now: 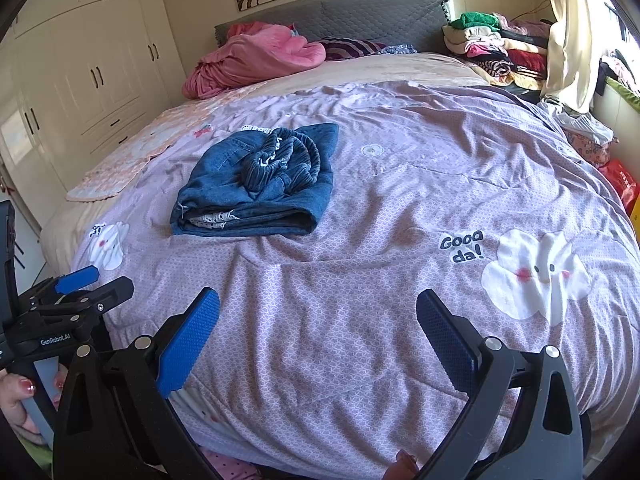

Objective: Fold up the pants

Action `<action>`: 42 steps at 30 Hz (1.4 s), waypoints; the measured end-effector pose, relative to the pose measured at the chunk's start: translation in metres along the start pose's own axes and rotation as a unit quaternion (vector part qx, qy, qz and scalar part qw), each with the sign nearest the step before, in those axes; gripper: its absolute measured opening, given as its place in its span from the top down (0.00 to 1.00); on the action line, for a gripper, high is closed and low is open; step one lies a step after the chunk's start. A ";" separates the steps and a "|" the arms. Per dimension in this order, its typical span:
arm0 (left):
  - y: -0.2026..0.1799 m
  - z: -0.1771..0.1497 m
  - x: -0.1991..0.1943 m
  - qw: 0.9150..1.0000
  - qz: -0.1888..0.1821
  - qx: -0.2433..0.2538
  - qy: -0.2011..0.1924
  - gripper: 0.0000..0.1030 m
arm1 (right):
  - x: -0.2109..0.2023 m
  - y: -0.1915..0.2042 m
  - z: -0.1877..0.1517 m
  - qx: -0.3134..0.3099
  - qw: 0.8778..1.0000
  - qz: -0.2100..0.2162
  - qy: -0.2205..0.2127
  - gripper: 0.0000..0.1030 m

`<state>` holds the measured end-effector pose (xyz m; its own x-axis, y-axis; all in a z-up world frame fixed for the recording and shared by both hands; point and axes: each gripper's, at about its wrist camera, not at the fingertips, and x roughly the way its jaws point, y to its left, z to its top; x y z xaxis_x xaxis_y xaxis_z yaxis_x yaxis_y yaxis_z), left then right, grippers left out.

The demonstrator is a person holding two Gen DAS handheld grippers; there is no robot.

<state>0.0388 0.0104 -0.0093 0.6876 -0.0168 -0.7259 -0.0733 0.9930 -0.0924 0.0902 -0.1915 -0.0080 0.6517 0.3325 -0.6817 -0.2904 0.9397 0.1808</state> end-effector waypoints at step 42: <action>0.055 0.037 0.031 0.997 0.064 -0.053 0.005 0.09 | 0.021 -0.085 0.015 0.069 0.996 -0.061 0.004 0.05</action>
<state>0.0827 0.0692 -0.0119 0.6607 0.1084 -0.7427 -0.2367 0.9691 -0.0691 0.1395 -0.2635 -0.0271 0.6711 0.2148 -0.7095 -0.1101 0.9754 0.1911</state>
